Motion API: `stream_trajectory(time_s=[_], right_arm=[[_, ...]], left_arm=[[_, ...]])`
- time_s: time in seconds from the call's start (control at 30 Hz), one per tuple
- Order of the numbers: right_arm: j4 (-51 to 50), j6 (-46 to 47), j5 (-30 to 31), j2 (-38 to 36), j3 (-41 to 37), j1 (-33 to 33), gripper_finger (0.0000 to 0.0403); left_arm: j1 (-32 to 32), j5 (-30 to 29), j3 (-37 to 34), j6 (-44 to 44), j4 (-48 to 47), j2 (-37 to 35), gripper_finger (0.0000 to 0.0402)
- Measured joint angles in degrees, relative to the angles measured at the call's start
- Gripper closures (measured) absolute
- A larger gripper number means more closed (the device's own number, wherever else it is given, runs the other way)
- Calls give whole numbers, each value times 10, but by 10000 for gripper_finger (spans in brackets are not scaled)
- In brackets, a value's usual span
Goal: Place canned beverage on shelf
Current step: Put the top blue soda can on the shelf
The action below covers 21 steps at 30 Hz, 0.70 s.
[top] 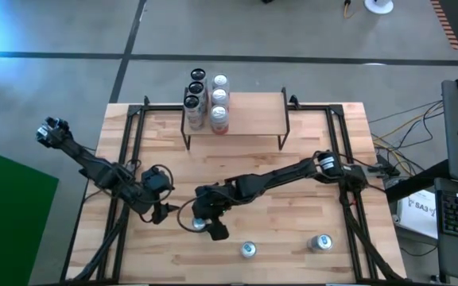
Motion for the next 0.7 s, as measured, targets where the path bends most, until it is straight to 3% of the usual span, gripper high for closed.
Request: stream_trajectory(time_s=[0.1, 0.37, 0.7], right_arm=[[0, 3, -3, -3, -8, -3, 165], [-20, 65, 18, -19, -11, -7, 161], [-187, 92, 101, -155, -14, -33, 160]], left_arm=[[-6, 0, 0, -18, -15, -3, 50], [-23, -11, 0, -43, -26, -12, 50], [-34, -88, 0, -51, -33, -16, 50]])
